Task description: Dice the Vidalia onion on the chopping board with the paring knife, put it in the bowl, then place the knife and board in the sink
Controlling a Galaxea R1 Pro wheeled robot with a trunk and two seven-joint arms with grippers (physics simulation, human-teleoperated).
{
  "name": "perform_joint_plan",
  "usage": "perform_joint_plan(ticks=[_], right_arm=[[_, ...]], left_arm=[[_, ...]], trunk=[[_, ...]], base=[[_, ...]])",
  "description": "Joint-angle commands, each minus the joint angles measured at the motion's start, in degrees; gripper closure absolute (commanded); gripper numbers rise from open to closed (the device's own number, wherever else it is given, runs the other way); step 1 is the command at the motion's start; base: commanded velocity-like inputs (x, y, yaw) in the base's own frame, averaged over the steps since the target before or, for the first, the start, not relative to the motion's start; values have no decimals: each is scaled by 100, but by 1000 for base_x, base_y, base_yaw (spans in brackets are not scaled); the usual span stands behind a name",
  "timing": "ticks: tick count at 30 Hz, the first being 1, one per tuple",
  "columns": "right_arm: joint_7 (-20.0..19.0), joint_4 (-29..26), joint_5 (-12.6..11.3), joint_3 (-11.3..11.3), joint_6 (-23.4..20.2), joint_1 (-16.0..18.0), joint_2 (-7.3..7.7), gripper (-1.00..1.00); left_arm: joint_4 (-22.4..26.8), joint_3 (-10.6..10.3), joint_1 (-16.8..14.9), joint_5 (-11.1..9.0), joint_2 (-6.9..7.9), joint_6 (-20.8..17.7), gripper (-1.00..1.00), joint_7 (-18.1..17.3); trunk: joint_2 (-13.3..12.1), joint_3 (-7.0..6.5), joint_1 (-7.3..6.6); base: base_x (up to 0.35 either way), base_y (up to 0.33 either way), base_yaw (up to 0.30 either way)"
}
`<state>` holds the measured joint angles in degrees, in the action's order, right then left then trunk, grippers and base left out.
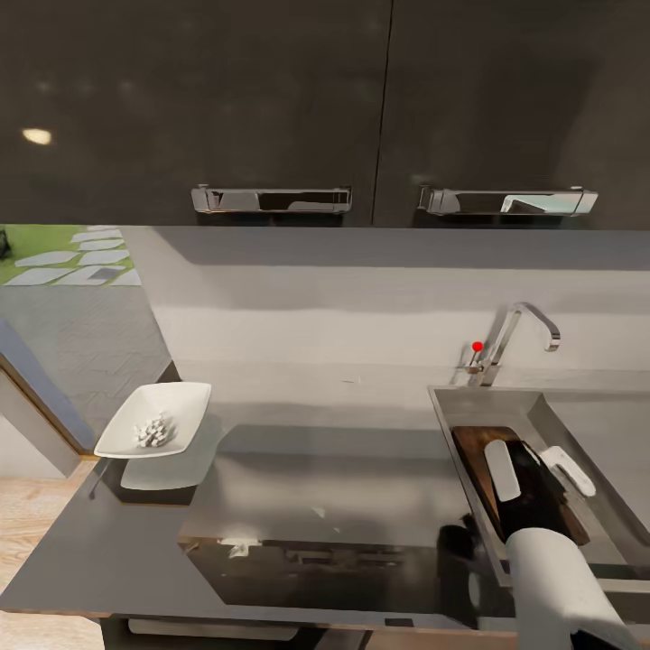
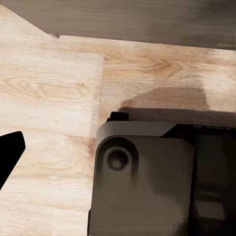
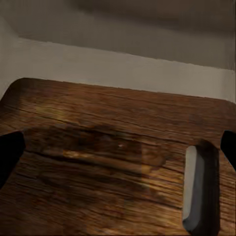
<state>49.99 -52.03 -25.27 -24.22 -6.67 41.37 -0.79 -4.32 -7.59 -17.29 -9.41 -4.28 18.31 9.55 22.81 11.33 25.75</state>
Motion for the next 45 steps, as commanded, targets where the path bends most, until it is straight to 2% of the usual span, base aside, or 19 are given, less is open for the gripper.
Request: perform_joint_plan(ticks=[1, 3, 5, 6, 8, 11, 12, 13, 14, 15, 16, 17, 18, 20, 22, 24, 27, 37, 45], right_arm=[[13, -183, 5, 90, -312, 4, -4, -100], [-109, -660, 5, 280, -1042, 4, 1, -100], [-423, -991, 12, 332, -1639, 3, 54, -100], [-788, -1130, 13, 348, -2140, 3, 240, -100], [-1495, -1202, 8, 360, -2778, 3, 603, -100], [-2676, -1241, 44, 400, -3408, 3, 1096, -100], [-3143, -1249, 121, 499, -3534, 3, 1342, -100], [-3594, -1253, 270, 703, -3598, 3, 1579, -100], [-4174, -1255, 580, 993, -3639, 3, 1827, -100], [-4456, -1256, 779, 1086, -3648, 3, 1904, -100], [-4745, -1254, 1009, 1146, -3655, 3, 1952, -100], [-5364, -1256, 1539, 1205, -3662, 3, 2006, -100], [-5863, -1253, 1956, 1224, -3664, 3, 2022, -100], [-6601, -1250, 2597, 1224, -3665, 3, 2034, -100], [-6986, -1249, 2871, 1220, -3666, 3, 2037, -100], [-7201, -1248, 3010, 1219, -3668, 3, 2039, -100], [-7276, -1248, 3066, 1221, -3674, 3, 2033, -100], [-7293, -1247, 3072, 1235, -3675, 3, 2031, -100], [-7323, -1248, 3044, 1229, -3669, 3, 2022, -100]], left_arm=[[-25, -49, -11, -53, -4, 41, -100, 7], [-25, -49, -11, -53, -3, 41, -100, 10], [-25, -49, -11, -54, -3, 41, -100, 12], [-25, -49, -11, -55, 2, 41, -100, 12], [-25, -49, -11, -54, 5, 37, -100, 12], [-25, -49, -11, -53, 5, 40, -100, 12], [-25, -49, -11, -55, 6, 41, -100, 12], [-25, -49, -11, -54, 6, 41, -100, 12], [-25, -49, -11, -53, 8, 41, -100, 12], [-25, -49, -11, -53, 10, 41, -100, 12], [-25, -49, -11, -54, 12, 41, -100, 12], [-25, -49, -11, -53, 13, 41, -100, 12], [-25, -49, -11, -53, 14, 41, -100, 12], [-25, -49, -11, -53, 14, 41, -100, 12], [-25, -49, -11, -54, 14, 41, -100, 12], [-25, -49, -11, -55, 14, 41, -100, 12], [-25, -49, -11, -55, 15, 41, -100, 12], [-25, -49, -11, -54, 15, 41, -100, 12], [-25, -49, -11, -54, 15, 41, -100, 12]], trunk=[[11, 12, 4], [11, 12, 4], [11, 12, 4], [11, 12, 4], [11, 12, 4], [11, 12, 4], [11, 12, 4], [11, 12, 4], [11, 12, 4], [11, 12, 4], [11, 12, 4], [11, 12, 4], [11, 12, 4], [11, 12, 4], [11, 12, 4], [11, 12, 4], [11, 12, 4], [11, 12, 4], [11, 12, 4]], base=[[0, 0, 0], [0, 0, 0], [0, 0, 0], [0, 0, 0], [0, 0, 0], [0, 0, 0], [0, 0, 0], [0, 0, 0], [0, 0, 0], [0, 0, 0], [0, 0, 0], [0, 0, 0], [0, 0, 0], [0, 0, 0], [0, 0, 0], [0, 0, 0], [0, 0, 0], [-9, 0, 0], [-227, 78, 0]])
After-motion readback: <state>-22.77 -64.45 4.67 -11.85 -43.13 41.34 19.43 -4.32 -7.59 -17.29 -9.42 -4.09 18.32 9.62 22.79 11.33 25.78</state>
